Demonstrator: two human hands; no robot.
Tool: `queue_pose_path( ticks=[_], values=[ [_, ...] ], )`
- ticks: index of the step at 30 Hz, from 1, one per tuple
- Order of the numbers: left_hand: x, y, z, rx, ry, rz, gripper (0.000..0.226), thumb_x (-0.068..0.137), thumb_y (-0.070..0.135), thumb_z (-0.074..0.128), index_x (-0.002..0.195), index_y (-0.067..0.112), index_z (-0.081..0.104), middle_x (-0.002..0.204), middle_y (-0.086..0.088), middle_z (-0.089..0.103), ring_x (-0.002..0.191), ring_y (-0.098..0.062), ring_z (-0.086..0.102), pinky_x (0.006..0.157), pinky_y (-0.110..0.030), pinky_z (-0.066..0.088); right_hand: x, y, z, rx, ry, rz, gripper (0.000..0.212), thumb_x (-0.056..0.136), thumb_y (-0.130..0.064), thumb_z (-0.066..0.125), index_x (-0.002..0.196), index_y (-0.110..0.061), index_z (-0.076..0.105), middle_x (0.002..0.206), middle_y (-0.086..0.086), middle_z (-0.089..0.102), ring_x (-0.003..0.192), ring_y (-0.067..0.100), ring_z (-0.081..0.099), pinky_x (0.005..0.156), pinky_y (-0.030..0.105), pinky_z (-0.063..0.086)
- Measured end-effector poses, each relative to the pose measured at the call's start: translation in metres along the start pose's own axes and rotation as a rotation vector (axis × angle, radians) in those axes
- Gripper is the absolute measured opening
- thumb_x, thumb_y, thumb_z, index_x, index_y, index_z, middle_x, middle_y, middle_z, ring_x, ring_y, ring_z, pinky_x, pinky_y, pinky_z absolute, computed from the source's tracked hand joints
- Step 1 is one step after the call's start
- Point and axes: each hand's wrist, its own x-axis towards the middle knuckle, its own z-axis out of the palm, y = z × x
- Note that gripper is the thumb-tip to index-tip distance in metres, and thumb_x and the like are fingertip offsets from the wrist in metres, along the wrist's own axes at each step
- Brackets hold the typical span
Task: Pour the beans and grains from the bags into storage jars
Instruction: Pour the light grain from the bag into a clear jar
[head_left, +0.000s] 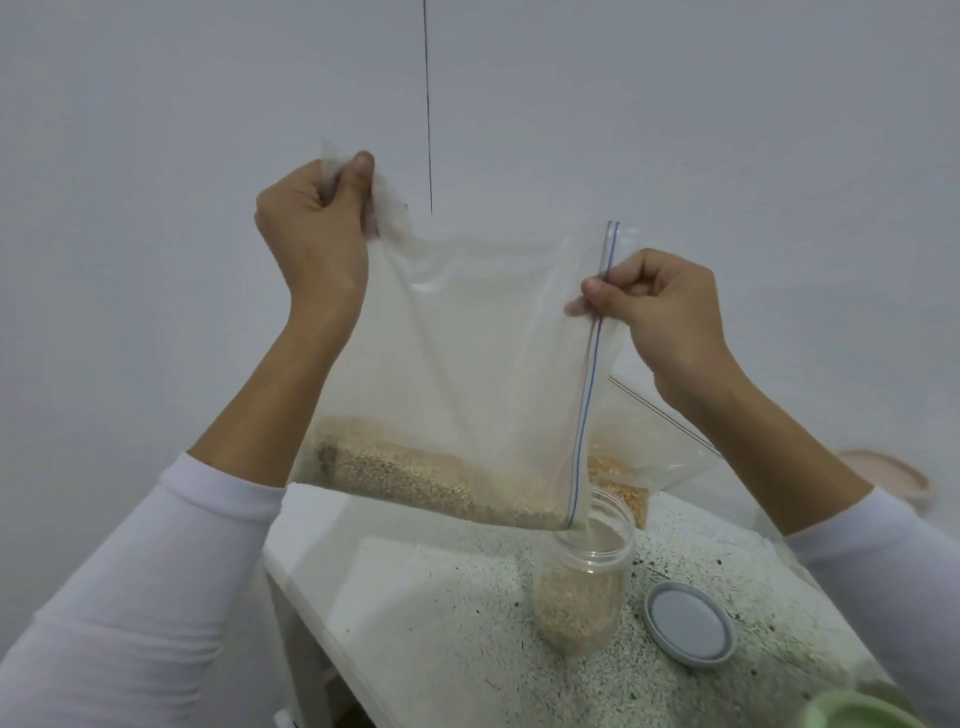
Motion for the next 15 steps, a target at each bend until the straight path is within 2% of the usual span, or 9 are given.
queue_pose_path(
  ticks=[2,3,4,5,6,8,11,14,15],
  values=[
    [-0.0004,0.0007,-0.0006,-0.026,0.014,0.009,0.047,0.084,0.026,0.065,0.048,0.019,0.036,0.051,-0.001,0.044,0.057,-0.042,0.057,0.051,-0.047,0.046,-0.0012,0.0005,0.0006,-0.008,-0.019,0.004,0.020,0.083,0.003,0.067,0.069,-0.006,0.056,0.065,0.008,0.069,0.063,0.012,0.070,0.068,0.021,0.053],
    [0.0011,-0.0004,-0.0013,-0.009,0.044,0.001,0.050,0.085,0.024,0.065,0.048,0.020,0.032,0.049,0.006,0.040,0.050,-0.035,0.051,0.048,-0.041,0.043,-0.0008,0.0000,0.0003,-0.003,0.001,-0.004,0.019,0.083,0.003,0.067,0.070,-0.005,0.056,0.066,0.010,0.069,0.063,0.012,0.070,0.069,0.021,0.054],
    [0.0015,-0.0012,-0.0018,0.001,0.056,-0.004,0.052,0.087,0.021,0.064,0.049,0.021,0.028,0.046,0.014,0.035,0.045,-0.020,0.041,0.047,-0.034,0.038,-0.0003,-0.0009,-0.0002,0.004,0.022,-0.013,0.018,0.083,0.003,0.067,0.070,-0.005,0.056,0.067,0.011,0.069,0.064,0.012,0.070,0.069,0.021,0.054],
    [0.0019,-0.0018,-0.0029,0.010,0.053,-0.006,0.054,0.087,0.020,0.064,0.049,0.021,0.027,0.044,0.016,0.031,0.045,-0.012,0.036,0.048,-0.031,0.034,0.0003,-0.0014,-0.0004,0.008,0.026,-0.017,0.020,0.083,0.003,0.067,0.069,-0.005,0.055,0.067,0.012,0.068,0.064,0.012,0.070,0.069,0.021,0.054],
    [0.0023,-0.0025,-0.0034,0.016,0.044,-0.004,0.053,0.087,0.022,0.064,0.049,0.019,0.028,0.046,0.014,0.033,0.047,-0.013,0.039,0.048,-0.034,0.035,0.0003,-0.0023,-0.0001,0.009,0.009,-0.013,0.021,0.083,0.004,0.066,0.068,-0.006,0.054,0.066,0.012,0.068,0.063,0.012,0.070,0.068,0.021,0.053],
    [0.0018,-0.0030,-0.0040,-0.001,0.018,0.000,0.050,0.085,0.028,0.065,0.050,0.009,0.035,0.051,0.001,0.040,0.051,-0.029,0.047,0.051,-0.046,0.042,-0.0004,-0.0028,0.0012,0.011,-0.011,0.000,0.026,0.083,0.004,0.066,0.066,-0.009,0.053,0.062,0.009,0.067,0.063,0.013,0.070,0.067,0.022,0.053],
    [0.0051,-0.0050,-0.0053,0.040,0.032,-0.008,0.051,0.086,0.026,0.064,0.051,0.015,0.029,0.047,0.014,0.033,0.050,-0.010,0.034,0.052,-0.039,0.029,-0.0007,-0.0009,0.0016,0.027,0.038,-0.005,0.026,0.083,0.004,0.066,0.066,-0.010,0.052,0.066,0.011,0.066,0.063,0.013,0.070,0.067,0.022,0.052],
    [0.0054,-0.0071,-0.0057,0.012,-0.010,0.001,0.051,0.084,0.033,0.065,0.053,0.002,0.039,0.053,-0.004,0.044,0.055,-0.021,0.048,0.052,-0.048,0.039,-0.0007,-0.0005,0.0031,0.016,-0.002,0.009,0.023,0.084,0.003,0.066,0.067,-0.008,0.054,0.061,0.005,0.068,0.062,0.013,0.070,0.067,0.024,0.053],
    [0.0058,-0.0066,-0.0058,0.020,0.018,-0.004,0.051,0.085,0.032,0.065,0.052,0.005,0.036,0.051,0.000,0.043,0.053,-0.017,0.045,0.051,-0.045,0.037,-0.0005,-0.0004,0.0027,0.028,0.012,0.006,0.023,0.084,0.003,0.066,0.067,-0.008,0.054,0.059,0.003,0.068,0.063,0.013,0.070,0.067,0.023,0.053]
  ],
)
